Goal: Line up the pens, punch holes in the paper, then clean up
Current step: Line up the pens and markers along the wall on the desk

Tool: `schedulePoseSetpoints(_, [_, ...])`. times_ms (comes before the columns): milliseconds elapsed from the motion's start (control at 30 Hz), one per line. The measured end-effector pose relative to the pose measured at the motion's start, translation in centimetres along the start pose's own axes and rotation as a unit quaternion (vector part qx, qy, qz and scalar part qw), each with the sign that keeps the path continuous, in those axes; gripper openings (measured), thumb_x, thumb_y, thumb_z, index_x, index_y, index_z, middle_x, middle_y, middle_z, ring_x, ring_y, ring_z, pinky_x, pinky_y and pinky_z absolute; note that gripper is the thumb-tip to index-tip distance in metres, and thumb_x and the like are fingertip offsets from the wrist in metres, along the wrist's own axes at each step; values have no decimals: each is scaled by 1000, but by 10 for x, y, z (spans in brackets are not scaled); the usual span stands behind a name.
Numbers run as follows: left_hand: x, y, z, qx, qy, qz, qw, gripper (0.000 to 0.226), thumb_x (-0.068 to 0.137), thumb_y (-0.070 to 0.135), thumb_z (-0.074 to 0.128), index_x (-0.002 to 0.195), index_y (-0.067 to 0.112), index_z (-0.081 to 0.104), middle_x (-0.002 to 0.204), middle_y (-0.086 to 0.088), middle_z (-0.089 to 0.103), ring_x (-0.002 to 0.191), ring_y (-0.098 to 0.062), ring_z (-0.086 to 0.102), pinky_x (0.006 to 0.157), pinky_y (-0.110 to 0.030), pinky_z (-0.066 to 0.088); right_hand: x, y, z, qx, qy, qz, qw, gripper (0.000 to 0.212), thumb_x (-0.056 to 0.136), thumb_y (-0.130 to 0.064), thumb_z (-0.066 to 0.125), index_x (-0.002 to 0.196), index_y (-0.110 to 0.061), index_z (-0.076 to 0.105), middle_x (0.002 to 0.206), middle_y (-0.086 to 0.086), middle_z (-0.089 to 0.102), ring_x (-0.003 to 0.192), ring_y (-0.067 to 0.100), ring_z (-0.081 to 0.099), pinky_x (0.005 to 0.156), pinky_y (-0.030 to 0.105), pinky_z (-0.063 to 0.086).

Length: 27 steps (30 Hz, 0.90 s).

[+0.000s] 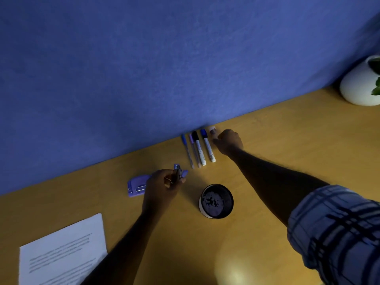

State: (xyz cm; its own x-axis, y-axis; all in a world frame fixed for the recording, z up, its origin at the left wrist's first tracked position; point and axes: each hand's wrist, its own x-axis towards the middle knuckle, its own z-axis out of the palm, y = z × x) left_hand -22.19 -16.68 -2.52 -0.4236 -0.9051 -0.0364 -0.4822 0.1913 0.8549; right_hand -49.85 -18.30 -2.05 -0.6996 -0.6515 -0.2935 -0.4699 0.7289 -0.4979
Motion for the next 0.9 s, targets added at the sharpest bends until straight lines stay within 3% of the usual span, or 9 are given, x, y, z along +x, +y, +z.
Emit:
schedulePoseSetpoints(333, [20, 0, 8, -23, 16, -12, 1000, 15, 76, 32, 78, 87, 32, 67, 78, 15, 68, 76, 2, 63, 60, -10, 48, 17, 2, 11, 40, -17, 3, 999, 36, 93, -49, 56, 92, -14, 65, 82, 3, 67, 75, 18, 65, 67, 35, 58])
schedulePoseSetpoints(433, [23, 1, 11, -22, 12, -19, 999, 16, 76, 33, 78, 89, 30, 68, 79, 14, 68, 75, 1, 63, 60, -13, 49, 17, 6, 10, 40, -31, -11, 999, 32, 92, -47, 58, 91, -15, 64, 81, 2, 66, 75, 17, 64, 63, 33, 56])
schedulePoseSetpoints(567, [28, 4, 17, -42, 10, -26, 999, 15, 76, 28, 78, 89, 26, 70, 78, 8, 70, 72, -5, 66, 61, -21, 53, 16, 8, 10, 52, -23, -23, 998, 44, 92, -58, 51, 80, -17, 64, 74, 1, 66, 65, 13, 61, 52, 27, 46])
schedulePoseSetpoints(700, [34, 9, 19, -46, 8, -30, 998, 13, 77, 25, 78, 86, 28, 69, 76, 9, 70, 69, -6, 67, 60, -22, 52, 16, 8, 8, 61, -29, -5, 998, 46, 90, -61, 52, 79, -18, 63, 76, 0, 66, 69, 15, 62, 53, 27, 45])
schedulePoseSetpoints(767, [36, 14, 19, -53, 11, -35, 998, 12, 77, 26, 77, 84, 29, 68, 74, 11, 70, 67, -4, 67, 58, -20, 52, 9, 8, 7, 58, 14, -23, 998, 35, 93, -51, 54, 86, -18, 62, 85, 0, 65, 72, 13, 59, 56, 25, 45])
schedulePoseSetpoints(833, [40, 20, 20, -60, 16, -44, 997, 10, 76, 28, 77, 80, 29, 68, 71, 15, 70, 66, 0, 66, 57, -12, 48, -4, 5, 4, 64, 63, -100, 991, 21, 96, -34, 55, 95, -16, 65, 93, 2, 65, 77, 12, 57, 62, 28, 48])
schedulePoseSetpoints(900, [45, 26, 22, -71, 16, -56, 996, 10, 77, 27, 77, 76, 30, 67, 69, 22, 70, 65, 5, 64, 55, -6, 44, -22, -4, -2, 118, 24, -165, 979, 14, 95, -18, 56, 101, -13, 68, 96, 0, 66, 83, 12, 59, 70, 31, 51])
